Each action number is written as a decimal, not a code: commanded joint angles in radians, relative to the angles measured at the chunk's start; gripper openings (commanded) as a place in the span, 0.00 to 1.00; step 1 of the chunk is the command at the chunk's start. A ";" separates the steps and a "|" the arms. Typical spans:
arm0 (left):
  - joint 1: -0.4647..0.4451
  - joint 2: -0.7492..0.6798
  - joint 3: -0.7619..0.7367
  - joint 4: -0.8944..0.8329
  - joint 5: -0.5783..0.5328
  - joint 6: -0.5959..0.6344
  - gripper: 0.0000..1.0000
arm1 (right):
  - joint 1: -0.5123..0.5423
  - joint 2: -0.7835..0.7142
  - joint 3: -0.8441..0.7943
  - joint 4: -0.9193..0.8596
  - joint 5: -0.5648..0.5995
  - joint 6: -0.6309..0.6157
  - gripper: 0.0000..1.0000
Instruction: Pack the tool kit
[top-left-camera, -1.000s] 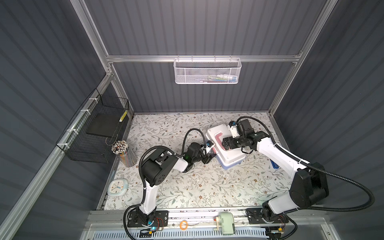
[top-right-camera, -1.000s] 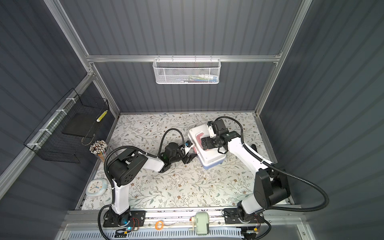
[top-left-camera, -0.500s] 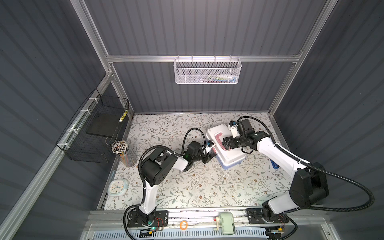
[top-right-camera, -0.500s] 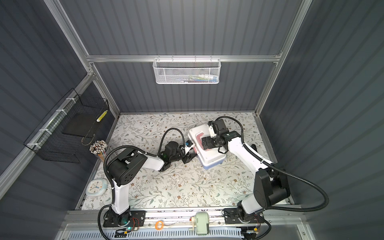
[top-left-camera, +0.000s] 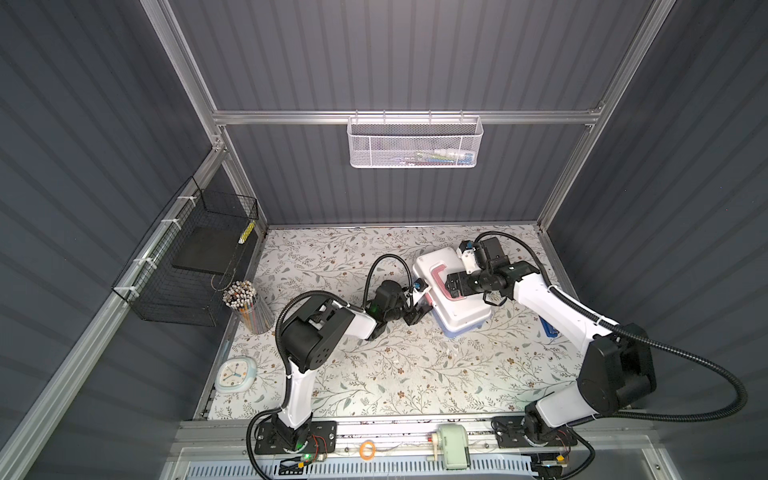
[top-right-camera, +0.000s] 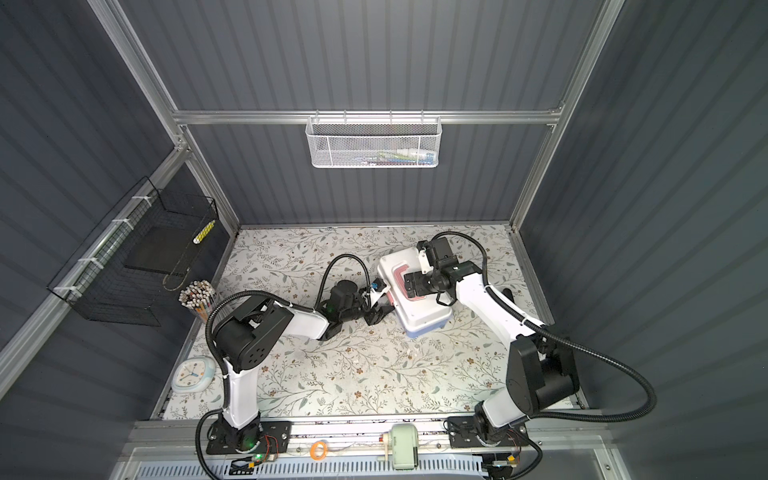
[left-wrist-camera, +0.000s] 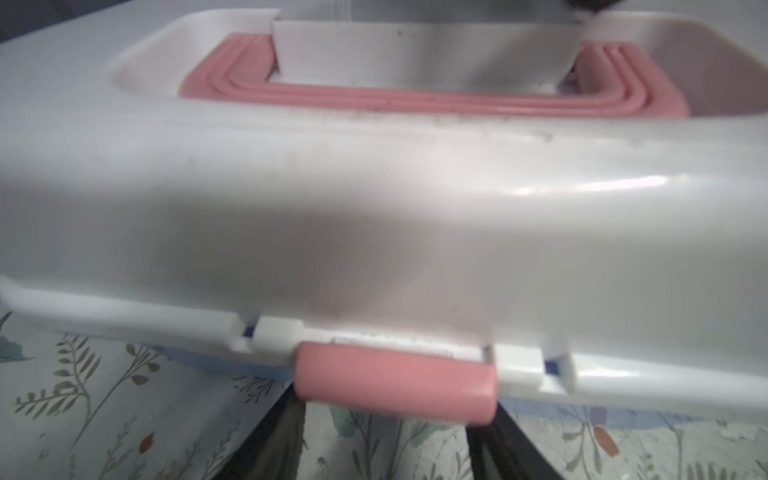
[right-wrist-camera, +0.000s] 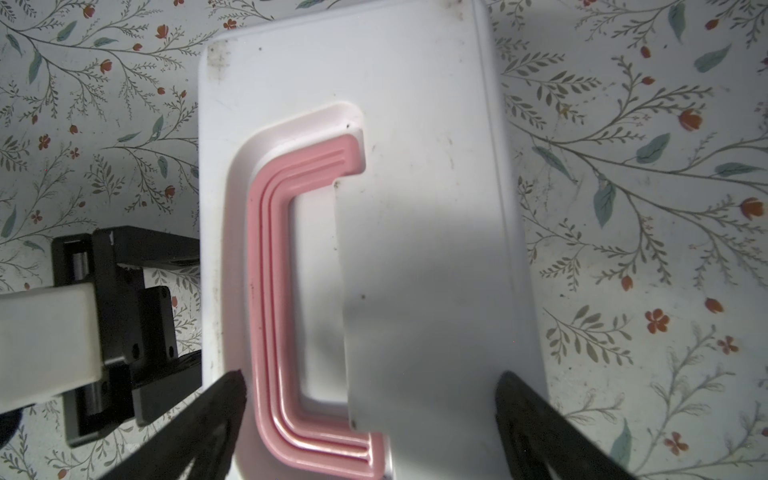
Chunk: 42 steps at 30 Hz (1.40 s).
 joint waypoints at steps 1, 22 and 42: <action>-0.004 -0.022 0.052 0.040 0.000 0.016 0.61 | -0.004 0.046 -0.023 -0.111 -0.018 0.013 0.95; -0.004 -0.009 0.069 0.037 0.071 0.003 0.51 | -0.015 0.061 -0.020 -0.123 -0.026 -0.014 0.95; -0.006 -0.018 0.068 0.020 0.057 -0.008 0.59 | -0.044 0.133 0.103 -0.187 0.068 -0.065 0.97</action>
